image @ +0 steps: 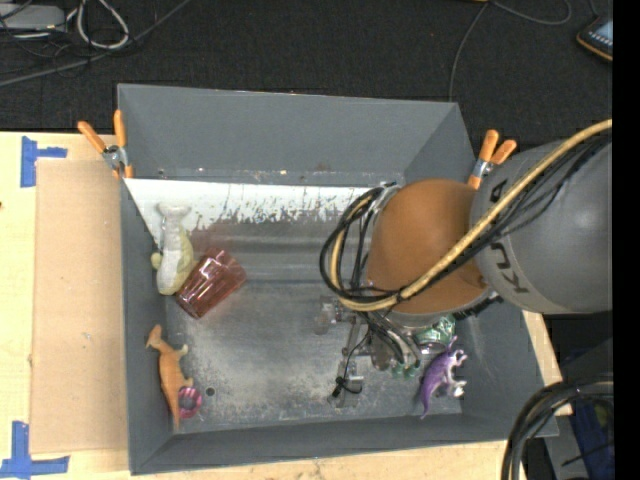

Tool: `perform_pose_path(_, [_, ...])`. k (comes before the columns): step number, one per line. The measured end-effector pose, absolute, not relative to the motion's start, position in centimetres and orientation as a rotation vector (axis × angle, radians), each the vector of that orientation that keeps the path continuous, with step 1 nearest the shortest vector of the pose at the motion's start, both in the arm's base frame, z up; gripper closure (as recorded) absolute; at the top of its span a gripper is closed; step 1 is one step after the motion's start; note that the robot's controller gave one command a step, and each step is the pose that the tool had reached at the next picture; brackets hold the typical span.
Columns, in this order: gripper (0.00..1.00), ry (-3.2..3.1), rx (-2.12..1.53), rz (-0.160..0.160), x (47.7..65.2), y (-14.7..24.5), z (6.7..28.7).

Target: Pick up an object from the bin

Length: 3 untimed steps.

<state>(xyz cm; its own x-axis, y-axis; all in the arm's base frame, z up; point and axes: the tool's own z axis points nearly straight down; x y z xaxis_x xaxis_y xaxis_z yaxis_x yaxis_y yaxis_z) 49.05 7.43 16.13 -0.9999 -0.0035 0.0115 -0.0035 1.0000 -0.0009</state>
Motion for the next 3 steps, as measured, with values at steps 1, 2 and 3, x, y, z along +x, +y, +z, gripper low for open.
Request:
perform_pose_path(1, [0.0, -3.138, 0.0, 0.0, 49.2, 7.4, 16.5])
perform_pose_path(2, [0.0, -3.13, 0.21, -0.001, 48.6, 3.4, 12.7])
perform_pose_path(3, [0.0, -3.116, 0.415, 0.001, 55.0, -2.9, 10.0])
